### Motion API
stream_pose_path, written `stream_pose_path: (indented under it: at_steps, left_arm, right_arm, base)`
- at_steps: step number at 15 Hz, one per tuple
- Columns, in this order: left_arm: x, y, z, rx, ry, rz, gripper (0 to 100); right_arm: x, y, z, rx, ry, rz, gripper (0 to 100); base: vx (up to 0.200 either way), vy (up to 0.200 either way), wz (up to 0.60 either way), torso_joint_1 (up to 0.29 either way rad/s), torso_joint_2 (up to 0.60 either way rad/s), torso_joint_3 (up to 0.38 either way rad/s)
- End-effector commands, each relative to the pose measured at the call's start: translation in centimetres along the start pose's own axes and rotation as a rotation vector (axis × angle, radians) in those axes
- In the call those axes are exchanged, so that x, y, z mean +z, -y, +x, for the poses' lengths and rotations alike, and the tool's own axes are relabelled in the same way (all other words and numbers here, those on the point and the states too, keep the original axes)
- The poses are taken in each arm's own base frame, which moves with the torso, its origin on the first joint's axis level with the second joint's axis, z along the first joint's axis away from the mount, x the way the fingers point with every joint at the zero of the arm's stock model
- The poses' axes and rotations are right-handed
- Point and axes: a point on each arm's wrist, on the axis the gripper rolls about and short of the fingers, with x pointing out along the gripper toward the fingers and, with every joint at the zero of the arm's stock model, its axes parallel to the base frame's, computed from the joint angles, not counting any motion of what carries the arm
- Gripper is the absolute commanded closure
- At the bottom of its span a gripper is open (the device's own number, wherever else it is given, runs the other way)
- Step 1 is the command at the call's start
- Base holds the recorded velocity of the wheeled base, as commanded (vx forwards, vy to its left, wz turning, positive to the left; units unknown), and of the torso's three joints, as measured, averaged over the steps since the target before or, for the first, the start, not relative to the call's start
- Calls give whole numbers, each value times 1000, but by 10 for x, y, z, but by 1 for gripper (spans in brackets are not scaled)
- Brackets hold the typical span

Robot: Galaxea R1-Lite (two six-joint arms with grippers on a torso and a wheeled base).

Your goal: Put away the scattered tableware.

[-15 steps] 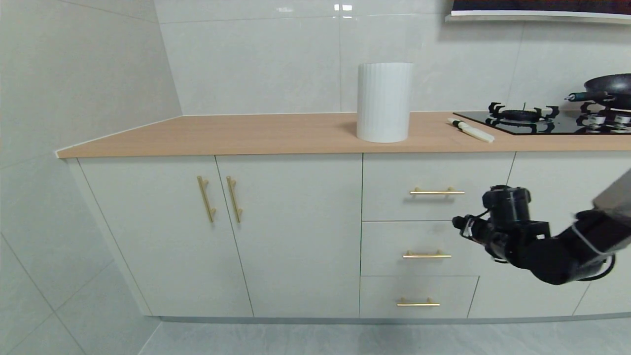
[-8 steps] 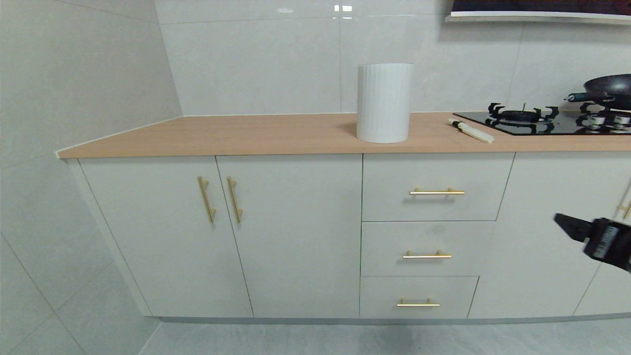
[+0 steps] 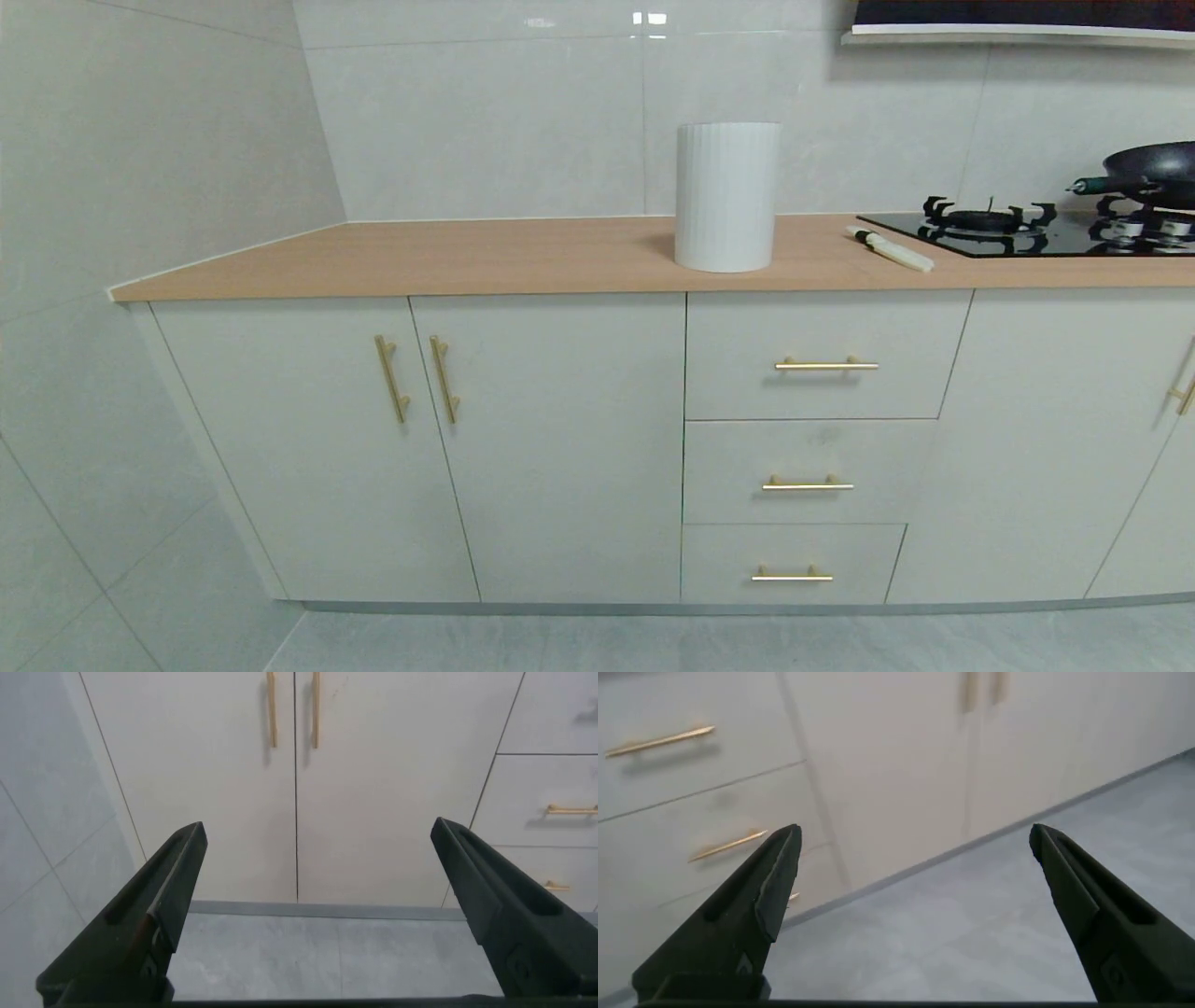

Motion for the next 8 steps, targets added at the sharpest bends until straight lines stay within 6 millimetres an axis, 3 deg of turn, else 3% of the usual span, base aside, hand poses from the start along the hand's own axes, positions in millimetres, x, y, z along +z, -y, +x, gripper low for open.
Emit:
stream_pose_path:
  at_steps: [1,4,7,8]
  left_arm:
    - [0,0,0,0,1,1,0]
    - [0,0,0,0,0,-1,0]
    - [0,0,0,0,1,1,0]
    - [0,0,0,0,1,-1,0]
  right_arm:
    - [-39,12,-23,-17,123,-6,0]
    - [-55,6,-12,-5,101,3,0]
    - [-72,-8,4,271,248,32,0]
    - [-75,-9,4,313,218,21,0]
  base:
    - [0,0,0,0,0,0]
    - [0,0,0,0,0,0]
    - [0,0,0,0,0,0]
    - [0,0,0,0,0,0]
